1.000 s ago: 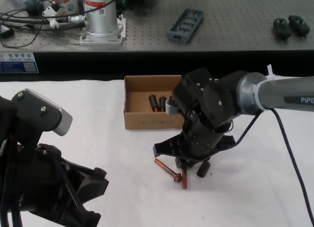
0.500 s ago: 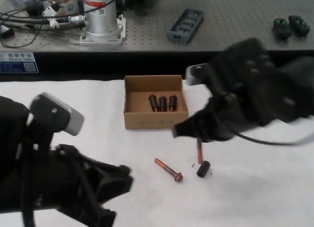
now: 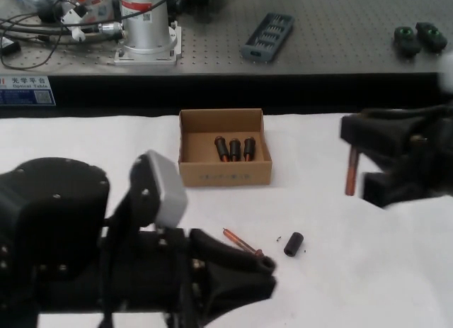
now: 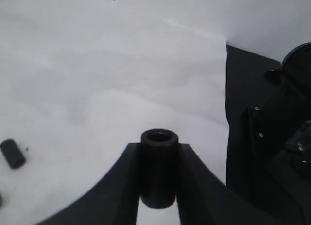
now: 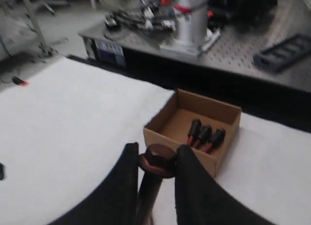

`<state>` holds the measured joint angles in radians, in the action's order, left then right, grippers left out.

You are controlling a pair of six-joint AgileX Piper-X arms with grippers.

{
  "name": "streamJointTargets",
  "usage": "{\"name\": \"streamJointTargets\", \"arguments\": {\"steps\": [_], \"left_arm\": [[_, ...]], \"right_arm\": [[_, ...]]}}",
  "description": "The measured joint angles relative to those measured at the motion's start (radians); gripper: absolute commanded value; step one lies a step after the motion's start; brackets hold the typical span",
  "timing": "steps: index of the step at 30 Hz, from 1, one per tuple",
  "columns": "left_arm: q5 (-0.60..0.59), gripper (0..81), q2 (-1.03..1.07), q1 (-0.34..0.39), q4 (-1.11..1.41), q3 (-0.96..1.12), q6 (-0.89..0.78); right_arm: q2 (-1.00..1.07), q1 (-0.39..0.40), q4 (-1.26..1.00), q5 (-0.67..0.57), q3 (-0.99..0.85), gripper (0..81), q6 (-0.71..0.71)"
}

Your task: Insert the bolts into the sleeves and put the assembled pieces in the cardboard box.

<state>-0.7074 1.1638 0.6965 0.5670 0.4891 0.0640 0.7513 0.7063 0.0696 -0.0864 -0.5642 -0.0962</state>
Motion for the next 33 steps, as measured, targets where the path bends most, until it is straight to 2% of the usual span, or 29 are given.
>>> {"name": "streamJointTargets", "arguments": {"steps": [5, 11, 18, 23, 33], "left_arm": [[0.000, 0.6, 0.056, 0.063, 0.147, 0.000, 0.000], [-0.003, 0.6, 0.063, 0.062, 0.288, -0.002, 0.000], [0.025, 0.6, 0.063, 0.016, 0.429, -0.050, -0.041], [0.030, 0.6, 0.063, 0.010, 0.536, -0.063, -0.104], [0.030, 0.6, 0.063, 0.010, 0.596, -0.063, -0.142]], "right_arm": [[-0.065, 0.000, -0.019, -0.088, 0.022, 3.9, 0.000], [-0.079, 0.014, -0.070, -0.215, 0.025, 3.9, 0.005], [-0.079, 0.087, -0.121, -0.233, 0.027, 3.9, 0.066], [-0.033, 0.123, -0.240, -0.238, 0.028, 3.9, 0.082], [0.071, 0.132, -0.358, -0.248, 0.028, 3.9, 0.082]]}}
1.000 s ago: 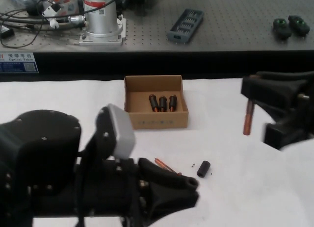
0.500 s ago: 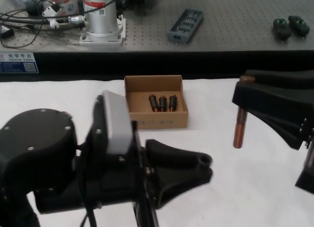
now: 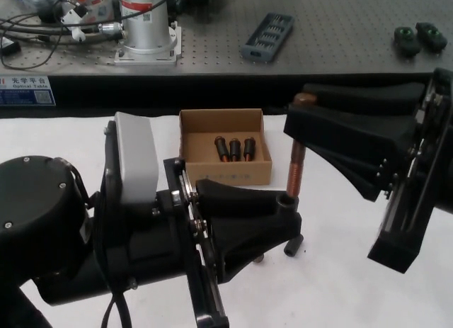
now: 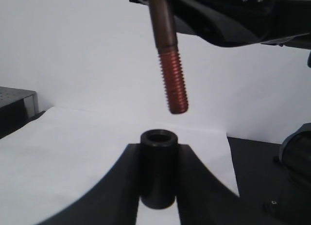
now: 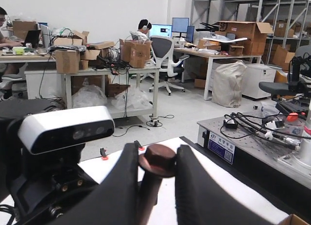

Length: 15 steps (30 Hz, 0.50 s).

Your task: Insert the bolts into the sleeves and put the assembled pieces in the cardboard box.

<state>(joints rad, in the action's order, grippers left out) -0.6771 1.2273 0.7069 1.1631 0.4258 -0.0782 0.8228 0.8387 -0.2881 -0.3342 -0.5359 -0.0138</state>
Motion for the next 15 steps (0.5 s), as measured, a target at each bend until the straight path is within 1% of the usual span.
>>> {"name": "streamJointTargets", "arguments": {"steps": [9, 15], "left_arm": [[0.000, 0.6, 0.000, 0.000, 0.015, 0.000, -0.011], [0.000, 0.6, 0.000, 0.000, 0.054, 0.000, -0.047]], "right_arm": [[0.000, 0.000, -0.009, -0.013, 0.000, 3.9, 0.000], [0.000, 0.000, -0.002, -0.013, 0.000, 3.9, 0.000]]}}
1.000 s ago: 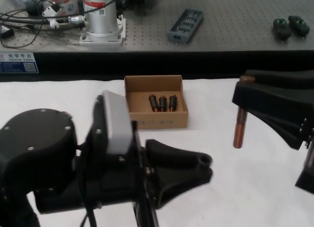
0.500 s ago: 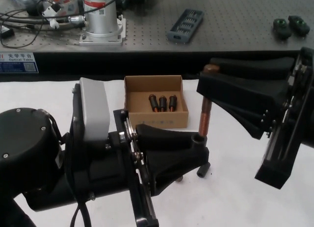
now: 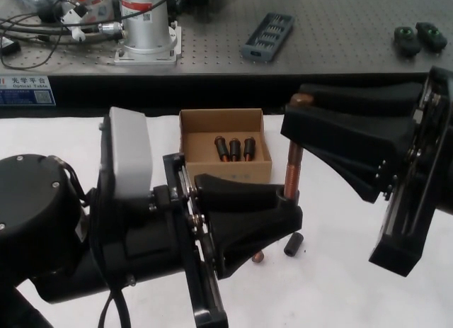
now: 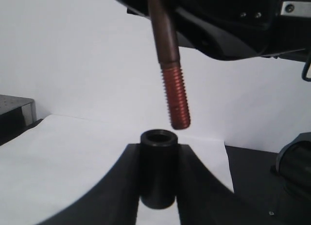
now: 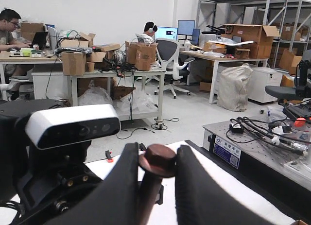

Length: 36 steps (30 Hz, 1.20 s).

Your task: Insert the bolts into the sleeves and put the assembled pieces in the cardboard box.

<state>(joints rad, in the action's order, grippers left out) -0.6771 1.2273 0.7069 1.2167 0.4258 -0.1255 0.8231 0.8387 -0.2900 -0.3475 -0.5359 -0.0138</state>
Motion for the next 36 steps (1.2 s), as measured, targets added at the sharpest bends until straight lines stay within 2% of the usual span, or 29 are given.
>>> {"name": "streamJointTargets", "arguments": {"steps": [24, 36], "left_arm": [[-0.024, 0.6, 0.004, 0.000, 0.040, -0.006, -0.033], [-0.021, 0.6, 0.008, 0.000, 0.059, -0.009, -0.056]], "right_arm": [[0.036, 0.000, -0.010, -0.003, 0.000, 3.9, 0.029], [0.031, 0.000, 0.029, -0.088, 0.000, 3.9, 0.173]]}}
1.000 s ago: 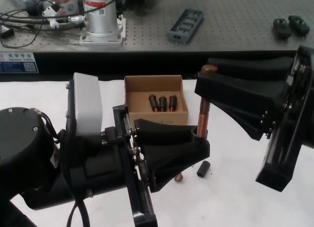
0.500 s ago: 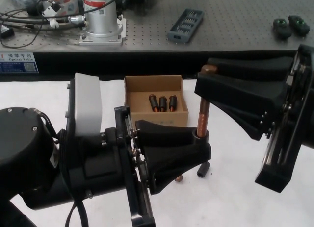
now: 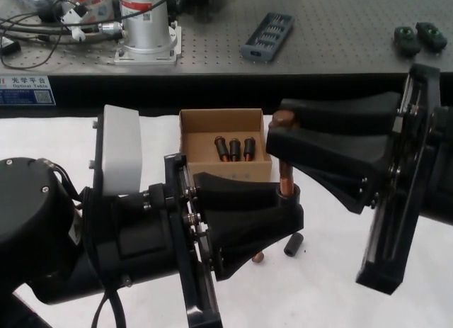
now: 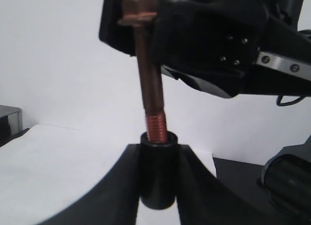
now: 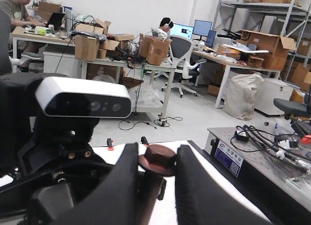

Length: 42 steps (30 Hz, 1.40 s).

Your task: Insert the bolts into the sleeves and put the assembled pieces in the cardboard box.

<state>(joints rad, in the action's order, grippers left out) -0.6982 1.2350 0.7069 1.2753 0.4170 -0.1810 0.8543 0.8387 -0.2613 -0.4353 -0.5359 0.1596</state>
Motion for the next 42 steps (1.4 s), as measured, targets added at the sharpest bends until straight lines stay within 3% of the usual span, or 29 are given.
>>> {"name": "streamJointTargets", "arguments": {"steps": [10, 15, 16, 18, 24, 26, 30, 34, 35, 39, 42], "left_arm": [[0.010, 0.6, 0.000, 0.003, 0.014, -0.001, -0.002], [0.046, 0.6, 0.000, 0.002, 0.029, -0.001, -0.007], [0.059, 0.6, 0.000, -0.001, 0.031, -0.001, -0.010], [0.082, 0.6, 0.000, 0.000, 0.032, -0.001, -0.015], [0.175, 0.6, 0.000, 0.000, 0.032, 0.001, -0.043], [0.256, 0.6, 0.000, -0.002, -0.042, 0.025, -0.069], [0.287, 0.6, 0.000, -0.015, -0.271, 0.123, -0.077], [0.309, 0.6, 0.002, -0.032, -0.510, 0.228, -0.062], [0.322, 0.6, 0.001, -0.042, -0.600, 0.267, -0.047], [0.386, 0.6, 0.012, -0.107, -0.917, 0.429, 0.027], [0.390, 0.6, 0.051, -0.151, -1.009, 0.511, 0.029]], "right_arm": [[-0.053, 0.000, 0.120, 0.001, 0.000, 2.1, 0.036], [-0.055, 0.000, 0.138, -0.004, 0.000, 40.8, 0.041], [-0.055, 0.000, 0.144, 0.006, 0.000, 45.6, 0.035], [-0.055, 0.000, 0.162, 0.056, 0.000, 47.6, 0.020], [-0.127, 0.000, 0.189, 0.182, 0.000, 37.0, 0.014], [-0.219, 0.000, 0.261, 0.296, 0.000, 31.8, 0.014], [-0.359, 0.000, 0.450, 0.468, 0.000, 17.6, 0.016], [-0.456, 0.000, 0.588, 0.531, 0.000, 0.0, 0.017], [-0.487, 0.000, 0.633, 0.542, 0.000, 4.1, 0.017], [-0.573, 0.000, 0.759, 0.571, 0.000, 3.7, 0.017], [-0.598, 0.000, 0.802, 0.577, 0.000, 3.7, 0.017]]}}
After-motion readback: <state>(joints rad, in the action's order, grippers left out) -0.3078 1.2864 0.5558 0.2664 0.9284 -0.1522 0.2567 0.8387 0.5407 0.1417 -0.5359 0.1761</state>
